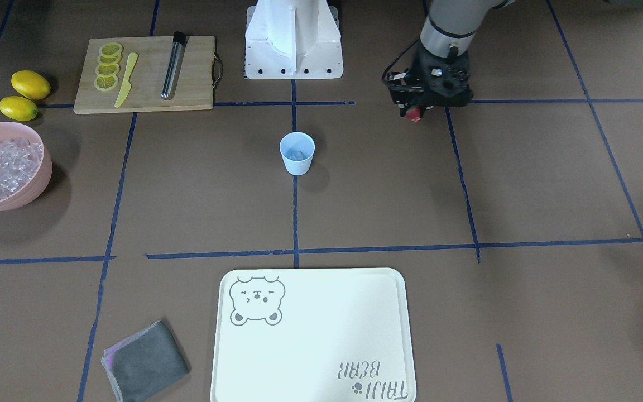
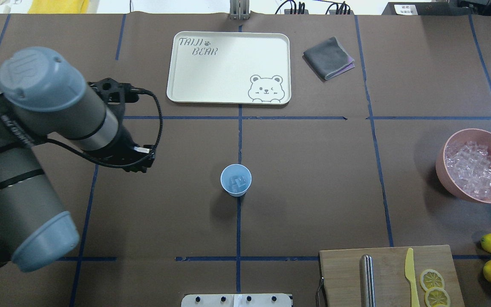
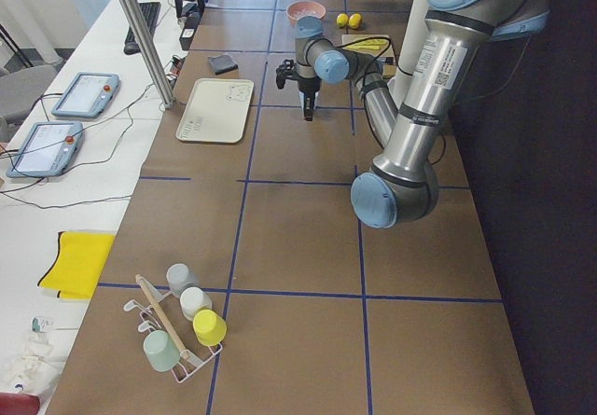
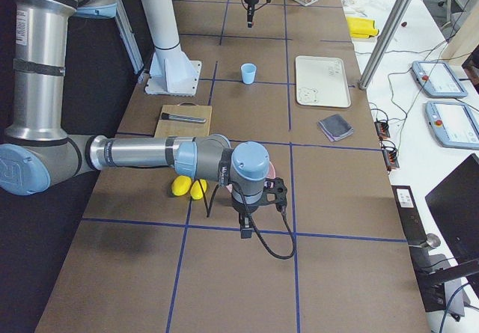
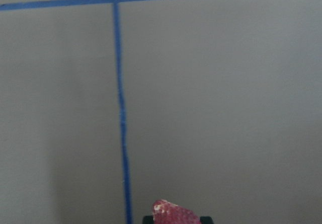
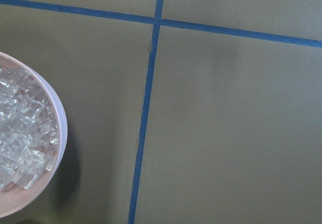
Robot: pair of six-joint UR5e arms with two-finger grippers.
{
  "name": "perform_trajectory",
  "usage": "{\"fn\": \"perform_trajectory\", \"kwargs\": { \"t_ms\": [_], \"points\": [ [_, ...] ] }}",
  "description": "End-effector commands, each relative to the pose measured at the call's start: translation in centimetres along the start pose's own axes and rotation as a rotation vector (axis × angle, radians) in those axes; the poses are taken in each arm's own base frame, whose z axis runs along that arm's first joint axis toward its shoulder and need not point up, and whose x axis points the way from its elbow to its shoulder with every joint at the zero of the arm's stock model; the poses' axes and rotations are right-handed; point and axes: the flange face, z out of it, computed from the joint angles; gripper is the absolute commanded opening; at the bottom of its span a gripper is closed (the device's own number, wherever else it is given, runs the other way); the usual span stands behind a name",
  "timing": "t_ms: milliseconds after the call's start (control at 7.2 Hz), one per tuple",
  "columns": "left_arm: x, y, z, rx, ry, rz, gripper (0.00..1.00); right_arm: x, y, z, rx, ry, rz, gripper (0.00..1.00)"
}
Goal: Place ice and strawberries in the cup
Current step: 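Carry the strawberry with the left gripper over the blue cup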
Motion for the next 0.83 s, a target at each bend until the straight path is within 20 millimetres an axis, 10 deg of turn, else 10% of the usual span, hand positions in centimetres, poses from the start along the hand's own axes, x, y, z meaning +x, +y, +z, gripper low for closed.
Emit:
{"fn": "perform_trajectory", "kwargs": {
  "t_ms": [0,694],
  "points": [
    [9.8,-1.4,2.0,-0.03,0.018,-0.071,0.03,-0.1,-0.1,-0.1,0.002,0.001,0.0,1.0],
    [16.3,-1.6,4.7,-0.04,0.072,-0.099,0.17,-0.3,-0.6,-0.5,0.01,0.003,-0.006,1.0]
  ]
}}
